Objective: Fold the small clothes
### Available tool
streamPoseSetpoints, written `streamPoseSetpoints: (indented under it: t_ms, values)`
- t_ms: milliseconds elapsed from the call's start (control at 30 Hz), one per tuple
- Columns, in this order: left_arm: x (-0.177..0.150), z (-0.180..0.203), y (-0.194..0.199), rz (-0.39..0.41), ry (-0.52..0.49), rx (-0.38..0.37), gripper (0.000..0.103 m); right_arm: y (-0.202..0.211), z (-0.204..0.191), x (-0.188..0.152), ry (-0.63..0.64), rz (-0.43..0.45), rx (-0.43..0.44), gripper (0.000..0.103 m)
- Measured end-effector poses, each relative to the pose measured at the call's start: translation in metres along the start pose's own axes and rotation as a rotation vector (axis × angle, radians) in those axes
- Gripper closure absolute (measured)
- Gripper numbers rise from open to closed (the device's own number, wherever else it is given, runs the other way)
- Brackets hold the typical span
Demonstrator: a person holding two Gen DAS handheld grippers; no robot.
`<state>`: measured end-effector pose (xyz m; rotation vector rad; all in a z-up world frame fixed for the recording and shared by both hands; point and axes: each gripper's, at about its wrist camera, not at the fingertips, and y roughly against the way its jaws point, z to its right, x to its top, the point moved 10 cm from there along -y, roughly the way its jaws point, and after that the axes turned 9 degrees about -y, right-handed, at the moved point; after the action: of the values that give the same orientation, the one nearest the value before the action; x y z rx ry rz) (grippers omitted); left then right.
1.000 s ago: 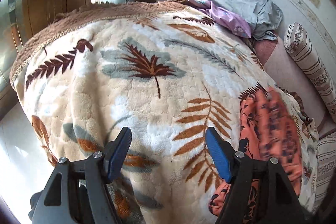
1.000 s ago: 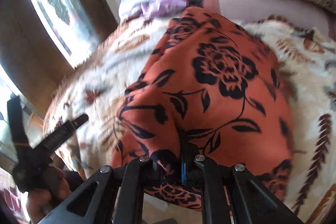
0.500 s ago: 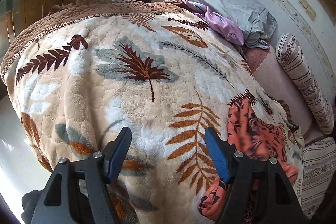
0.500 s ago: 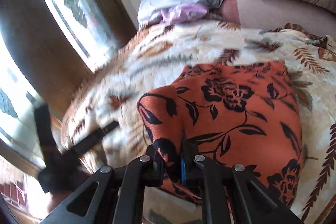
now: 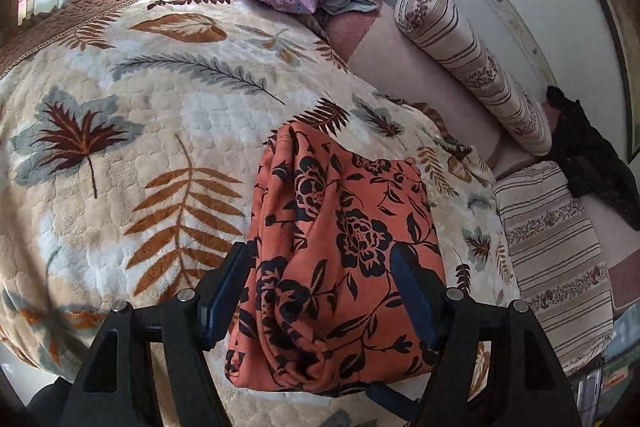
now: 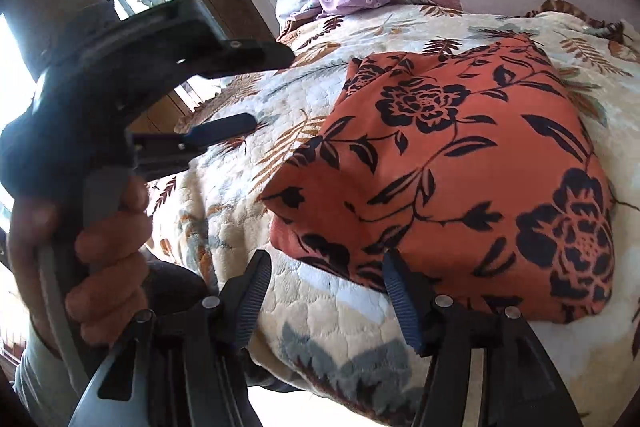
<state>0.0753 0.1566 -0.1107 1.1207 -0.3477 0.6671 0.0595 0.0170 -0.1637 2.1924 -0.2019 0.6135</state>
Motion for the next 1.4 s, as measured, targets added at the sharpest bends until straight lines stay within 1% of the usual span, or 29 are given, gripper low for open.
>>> streamPoseSetpoints:
  t_ms: [67,167,267,300,333,367,400,433,467,567,600,667,700,767,833,867,900,933,1000,1033,1067,1100,1133,1167,1200,1233,1300,1333,1400]
  values:
    - [0.005,0.008,-0.020,-0.062,-0.052,0.018,0.031,0.014,0.011,-0.002,-0.064,0.014,0.011,0.040]
    - [0.005,0.007,-0.049,-0.149,-0.072,0.065,0.031,0.027,0.035,-0.002,-0.151,0.030,0.014,0.040]
    - [0.000,-0.002,-0.069,-0.223,-0.064,0.101,0.040,0.036,0.059,0.000,-0.236,0.040,0.024,0.040]
    - [-0.002,-0.004,-0.075,-0.246,-0.057,0.096,0.046,0.039,0.064,0.001,-0.258,0.047,0.030,0.040]
    - [-0.005,-0.008,-0.080,-0.278,-0.038,0.086,0.064,0.042,0.069,0.002,-0.274,0.051,0.038,0.040]
    - [-0.007,-0.011,-0.085,-0.303,-0.002,0.058,0.072,0.043,0.072,0.004,-0.285,0.056,0.042,0.040]
    - [-0.006,-0.013,-0.085,-0.298,0.029,0.025,0.076,0.044,0.075,0.007,-0.293,0.061,0.046,0.040]
    - [-0.003,-0.014,-0.082,-0.279,0.038,0.012,0.084,0.046,0.077,0.009,-0.299,0.066,0.054,0.040]
    - [0.001,-0.012,-0.074,-0.248,0.031,0.015,0.087,0.047,0.078,0.011,-0.302,0.070,0.061,0.040]
    - [0.008,0.000,-0.035,-0.081,-0.035,0.072,0.087,0.055,0.079,0.016,-0.307,0.082,0.076,0.040]
    - [0.001,-0.002,-0.033,-0.073,-0.037,0.091,0.086,0.062,0.079,0.016,-0.304,0.087,0.080,0.040]
    - [-0.019,-0.019,-0.051,-0.131,-0.012,0.123,0.083,0.068,0.078,0.021,-0.297,0.090,0.085,0.040]
    - [-0.026,-0.028,-0.064,-0.159,0.011,0.122,0.081,0.069,0.077,0.025,-0.291,0.086,0.089,0.040]
    - [-0.025,-0.033,-0.066,-0.144,0.039,0.064,0.079,0.073,0.071,0.035,-0.272,0.079,0.101,0.040]
    - [-0.021,-0.036,-0.066,-0.163,0.054,0.040,0.079,0.078,0.059,0.051,-0.240,0.076,0.129,0.040]
    - [-0.019,-0.034,-0.069,-0.168,0.039,0.043,0.079,0.081,0.053,0.061,-0.226,0.080,0.149,0.037]
    - [-0.017,-0.032,-0.070,-0.169,0.015,0.048,0.079,0.080,0.046,0.071,-0.222,0.071,0.182,0.031]
    - [-0.014,-0.030,-0.070,-0.168,-0.008,0.055,0.079,0.077,0.041,0.081,-0.236,0.058,0.218,0.031]
    - [-0.012,-0.027,-0.068,-0.184,-0.018,0.062,0.079,0.057,0.041,0.093,-0.281,0.030,0.254,0.026]
    - [-0.011,-0.026,-0.064,-0.180,-0.011,0.052,0.078,0.039,0.048,0.092,-0.321,-0.026,0.273,0.025]
    - [-0.006,-0.026,-0.058,-0.158,-0.001,0.037,0.078,0.019,0.062,0.085,-0.387,-0.086,0.246,0.025]
    - [0.001,-0.028,-0.051,-0.121,0.009,0.036,0.078,0.005,0.075,0.075,-0.455,-0.119,0.227,0.025]
    - [0.008,-0.032,-0.046,-0.096,0.016,0.045,0.073,0.002,0.078,0.072,-0.475,-0.111,0.262,0.025]
    - [0.014,-0.038,-0.046,-0.089,0.018,0.059,0.069,0.006,0.076,0.072,-0.454,-0.086,0.279,0.025]
    - [0.019,-0.044,-0.053,-0.103,0.016,0.074,0.069,0.008,0.074,0.070,-0.432,-0.084,0.278,0.025]
    - [0.021,-0.048,-0.064,-0.139,0.016,0.082,0.069,0.008,0.072,0.067,-0.418,-0.089,0.271,0.025]
    - [0.024,-0.052,-0.088,-0.214,0.022,0.064,0.069,0.007,0.070,0.064,-0.389,-0.083,0.255,0.025]
    - [0.028,-0.052,-0.095,-0.223,0.026,0.060,0.069,0.006,0.069,0.064,-0.380,-0.082,0.247,0.025]
    - [0.045,-0.051,-0.103,-0.211,0.014,0.037,0.074,0.006,0.068,0.062,-0.366,-0.076,0.242,0.025]
